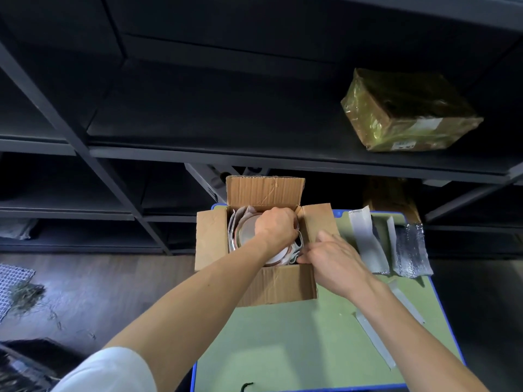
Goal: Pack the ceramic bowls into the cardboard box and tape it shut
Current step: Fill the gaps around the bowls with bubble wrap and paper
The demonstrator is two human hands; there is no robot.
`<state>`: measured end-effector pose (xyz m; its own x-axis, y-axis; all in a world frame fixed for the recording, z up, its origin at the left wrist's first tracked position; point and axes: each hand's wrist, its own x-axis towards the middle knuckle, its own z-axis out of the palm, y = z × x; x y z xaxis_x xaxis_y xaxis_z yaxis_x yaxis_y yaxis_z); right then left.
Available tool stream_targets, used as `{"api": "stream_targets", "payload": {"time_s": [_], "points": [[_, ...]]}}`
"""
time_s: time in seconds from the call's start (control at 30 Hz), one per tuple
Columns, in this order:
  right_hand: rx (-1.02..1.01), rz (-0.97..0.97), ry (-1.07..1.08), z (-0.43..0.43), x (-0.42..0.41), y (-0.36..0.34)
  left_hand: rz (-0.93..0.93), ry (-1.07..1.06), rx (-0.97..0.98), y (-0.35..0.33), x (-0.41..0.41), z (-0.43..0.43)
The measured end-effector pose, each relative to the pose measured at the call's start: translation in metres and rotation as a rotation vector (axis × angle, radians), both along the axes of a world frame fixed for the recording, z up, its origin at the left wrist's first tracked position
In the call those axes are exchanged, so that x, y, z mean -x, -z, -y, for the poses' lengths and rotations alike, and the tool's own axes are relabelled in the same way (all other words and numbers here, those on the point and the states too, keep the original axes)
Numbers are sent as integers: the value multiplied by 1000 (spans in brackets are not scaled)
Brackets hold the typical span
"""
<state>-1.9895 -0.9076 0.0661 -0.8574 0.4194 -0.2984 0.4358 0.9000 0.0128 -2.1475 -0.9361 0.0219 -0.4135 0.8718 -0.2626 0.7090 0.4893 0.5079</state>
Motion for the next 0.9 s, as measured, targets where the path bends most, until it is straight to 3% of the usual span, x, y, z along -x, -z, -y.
{"api": "stream_targets", "payload": {"time_s": [0.2, 0.6, 0.7, 0.9], "points": [[-30, 70, 27, 14, 7, -22, -47, 11, 13, 1, -1, -3], [-13, -94, 39, 19, -8, -12, 67, 58, -4, 2, 3, 5], [-6, -173, 63, 18, -20, -6, 94, 87, -63, -5, 1, 18], [14, -340, 127, 29, -36, -5, 198, -87, -296, -17, -7, 69]]}}
